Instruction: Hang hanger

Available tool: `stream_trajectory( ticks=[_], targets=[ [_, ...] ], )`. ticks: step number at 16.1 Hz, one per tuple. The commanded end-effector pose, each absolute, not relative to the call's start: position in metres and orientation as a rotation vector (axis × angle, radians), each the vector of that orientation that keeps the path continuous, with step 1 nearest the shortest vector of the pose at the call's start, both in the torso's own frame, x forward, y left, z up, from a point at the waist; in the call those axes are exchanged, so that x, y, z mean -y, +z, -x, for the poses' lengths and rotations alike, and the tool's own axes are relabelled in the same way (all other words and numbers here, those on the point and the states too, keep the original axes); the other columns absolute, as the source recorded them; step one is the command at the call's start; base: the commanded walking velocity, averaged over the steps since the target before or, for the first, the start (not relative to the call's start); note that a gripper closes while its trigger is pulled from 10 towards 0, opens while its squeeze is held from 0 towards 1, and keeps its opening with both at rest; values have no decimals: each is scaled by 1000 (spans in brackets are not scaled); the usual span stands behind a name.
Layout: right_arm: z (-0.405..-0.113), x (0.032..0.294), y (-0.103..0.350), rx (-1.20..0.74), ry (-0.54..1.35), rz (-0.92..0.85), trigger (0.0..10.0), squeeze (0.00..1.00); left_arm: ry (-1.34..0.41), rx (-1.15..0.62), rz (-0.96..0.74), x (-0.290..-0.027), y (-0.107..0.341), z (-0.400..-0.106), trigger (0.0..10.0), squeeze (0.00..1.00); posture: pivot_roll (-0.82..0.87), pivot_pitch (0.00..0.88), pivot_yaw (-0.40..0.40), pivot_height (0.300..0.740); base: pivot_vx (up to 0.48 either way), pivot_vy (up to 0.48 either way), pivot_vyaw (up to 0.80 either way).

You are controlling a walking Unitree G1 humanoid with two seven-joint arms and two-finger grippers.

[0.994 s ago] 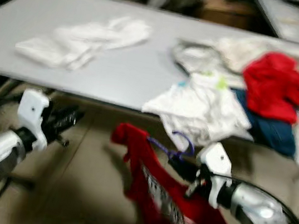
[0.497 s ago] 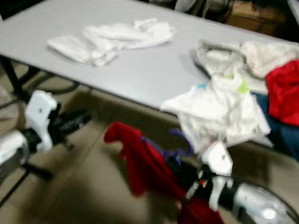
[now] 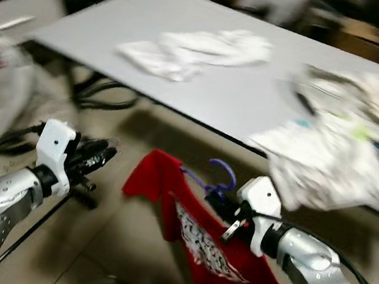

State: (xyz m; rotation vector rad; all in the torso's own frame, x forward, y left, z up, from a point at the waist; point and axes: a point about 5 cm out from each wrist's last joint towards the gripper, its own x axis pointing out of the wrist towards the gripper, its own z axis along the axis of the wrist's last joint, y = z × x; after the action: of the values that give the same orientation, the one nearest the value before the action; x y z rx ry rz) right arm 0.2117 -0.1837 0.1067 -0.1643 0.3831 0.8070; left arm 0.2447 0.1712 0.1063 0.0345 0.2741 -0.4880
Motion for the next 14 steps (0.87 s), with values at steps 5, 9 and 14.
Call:
stream_trajectory(
  ticks=[5,9,14],
  targets=[
    [-221,183,97,-376,653,175,10000,0,-375,-284,-99,-185,104,-235,10000,0,-2,0,-41,740,0,0,800],
    [-217,173,89,-392,636,124,10000,0,-304,-310,-114,-197,107,-215,10000,0,79,0,-77,740,0,0,800],
    [-211,186,90,-394,609,152,10000,0,-338,-300,-98,-190,105,-239,10000,0,-13,0,14,740,0,0,800]
  ],
)
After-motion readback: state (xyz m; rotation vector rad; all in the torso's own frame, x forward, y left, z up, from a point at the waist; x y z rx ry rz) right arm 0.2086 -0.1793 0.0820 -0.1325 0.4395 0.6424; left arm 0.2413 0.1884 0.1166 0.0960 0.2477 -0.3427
